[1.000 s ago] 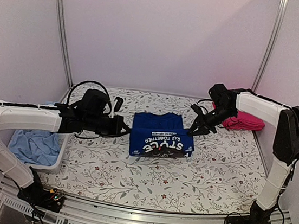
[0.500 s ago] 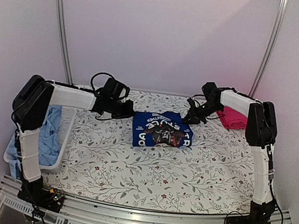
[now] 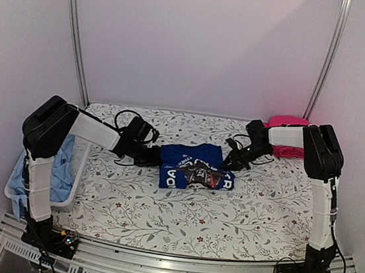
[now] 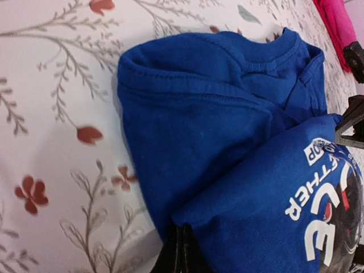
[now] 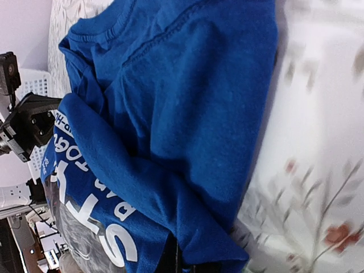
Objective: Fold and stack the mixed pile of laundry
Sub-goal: Pick up the 2/3-rectangle-folded T-shirt from the center of the board.
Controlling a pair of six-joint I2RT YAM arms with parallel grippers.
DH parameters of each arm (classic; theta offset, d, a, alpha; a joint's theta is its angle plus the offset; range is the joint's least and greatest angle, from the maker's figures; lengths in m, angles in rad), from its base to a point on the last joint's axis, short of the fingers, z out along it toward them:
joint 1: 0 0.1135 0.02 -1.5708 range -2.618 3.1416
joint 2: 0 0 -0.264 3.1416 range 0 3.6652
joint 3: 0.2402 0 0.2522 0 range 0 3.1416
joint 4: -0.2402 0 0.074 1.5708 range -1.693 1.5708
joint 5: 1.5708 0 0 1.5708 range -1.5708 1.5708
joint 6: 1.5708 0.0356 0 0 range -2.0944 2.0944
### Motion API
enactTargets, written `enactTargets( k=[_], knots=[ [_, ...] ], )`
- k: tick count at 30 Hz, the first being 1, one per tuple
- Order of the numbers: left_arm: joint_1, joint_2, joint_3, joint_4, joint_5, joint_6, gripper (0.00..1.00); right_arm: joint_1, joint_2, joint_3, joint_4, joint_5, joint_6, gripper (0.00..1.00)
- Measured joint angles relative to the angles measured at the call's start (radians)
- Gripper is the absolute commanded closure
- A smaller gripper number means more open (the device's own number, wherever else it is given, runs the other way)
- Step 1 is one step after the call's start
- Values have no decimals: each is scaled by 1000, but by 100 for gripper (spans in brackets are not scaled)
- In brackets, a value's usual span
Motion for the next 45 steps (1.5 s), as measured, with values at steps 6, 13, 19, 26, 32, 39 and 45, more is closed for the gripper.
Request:
enactTargets(
  k=[6, 13, 19, 26, 32, 39, 45],
  knots=[
    [-117, -238, -282, -23, 7, -18, 100, 119, -276, -417, 16, 0, 9, 100],
    [-169, -496, -426, -65, 3, -70, 100, 179, -471, -520, -86, 39, 19, 100],
    [-143, -525, -396, -74, -12, -56, 100, 159, -495, -441, -123, 65, 24, 100],
    [-63, -480, -304, -88, -11, -5, 100, 119, -457, -287, -143, 73, 20, 100],
    [-36, -323, -197, -81, 2, 35, 100, 88, -340, -220, -127, 74, 19, 97],
    [-27, -187, -169, -71, 2, 36, 100, 84, -168, -178, -90, 70, 20, 76],
    [-4, -179, -158, -73, -3, 29, 60, 65, -169, -158, -89, 66, 30, 45]
  ],
)
